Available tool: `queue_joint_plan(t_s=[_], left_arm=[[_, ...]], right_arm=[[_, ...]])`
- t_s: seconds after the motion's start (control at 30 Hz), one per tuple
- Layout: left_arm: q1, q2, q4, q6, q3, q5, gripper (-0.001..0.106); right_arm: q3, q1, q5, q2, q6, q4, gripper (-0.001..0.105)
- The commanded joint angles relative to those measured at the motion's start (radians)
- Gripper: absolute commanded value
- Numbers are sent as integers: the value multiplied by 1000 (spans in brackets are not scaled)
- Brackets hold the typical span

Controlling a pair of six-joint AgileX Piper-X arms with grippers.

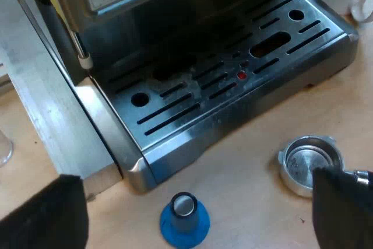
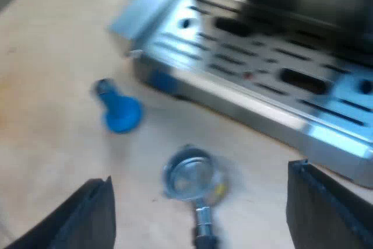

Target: Grind coffee beans and then tamp

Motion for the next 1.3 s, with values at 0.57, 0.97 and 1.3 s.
queue_joint_plan(t_s=[0.57, 0.97, 1.3], left_arm=[[265, 43, 86, -38, -7, 80, 79], [265, -104, 150, -30, -7, 80, 79], [265, -268, 244, -29, -7, 71, 79]], right_arm=[[-1, -557, -120, -146, -208, 417, 63], [11, -908, -320, -162, -305, 422, 63], [11, -1020, -360, -286, -416, 478, 63]])
